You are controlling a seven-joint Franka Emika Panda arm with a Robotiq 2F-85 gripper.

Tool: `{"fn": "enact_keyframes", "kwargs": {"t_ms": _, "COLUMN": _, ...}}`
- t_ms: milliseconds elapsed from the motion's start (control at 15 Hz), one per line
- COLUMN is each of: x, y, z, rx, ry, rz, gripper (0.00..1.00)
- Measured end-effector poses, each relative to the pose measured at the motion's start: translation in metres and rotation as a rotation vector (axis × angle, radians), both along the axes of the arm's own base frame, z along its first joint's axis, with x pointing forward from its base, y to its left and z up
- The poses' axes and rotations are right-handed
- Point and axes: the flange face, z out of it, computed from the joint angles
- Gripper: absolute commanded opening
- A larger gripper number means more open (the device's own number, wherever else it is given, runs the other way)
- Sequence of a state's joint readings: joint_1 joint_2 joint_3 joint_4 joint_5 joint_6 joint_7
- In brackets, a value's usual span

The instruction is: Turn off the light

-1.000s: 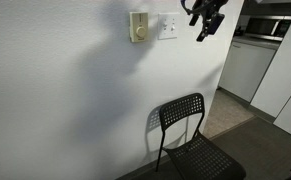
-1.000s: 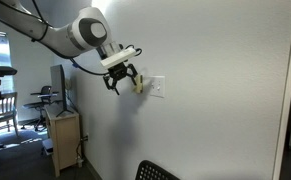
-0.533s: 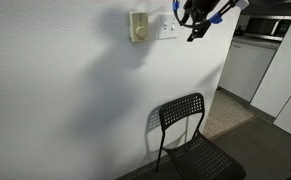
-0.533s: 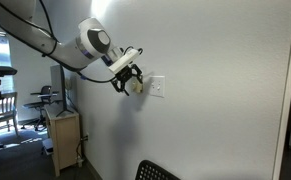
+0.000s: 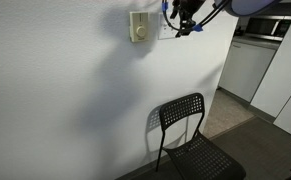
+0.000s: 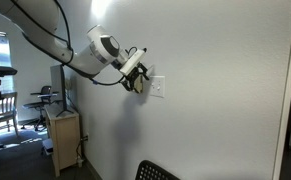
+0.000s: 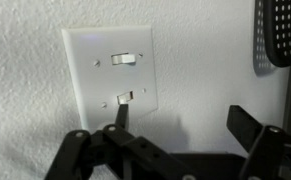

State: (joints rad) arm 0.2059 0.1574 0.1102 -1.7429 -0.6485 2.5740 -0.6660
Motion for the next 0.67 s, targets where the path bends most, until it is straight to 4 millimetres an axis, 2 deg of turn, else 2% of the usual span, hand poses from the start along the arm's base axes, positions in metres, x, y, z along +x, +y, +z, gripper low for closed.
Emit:
{"fn": "enact_keyframes", "kwargs": {"t_ms": 333, "x": 0.028, "y": 0.003, "z": -0.009, "rx": 0.013, "ry": -0.004, "rz": -0.007, "gripper": 1.00}}
{"fn": "enact_keyframes", "kwargs": {"t_ms": 667, "x": 0.042, "y": 0.005, "z": -0.017, "rx": 0.016, "ry": -0.001, "rz": -0.010, "gripper": 1.00}}
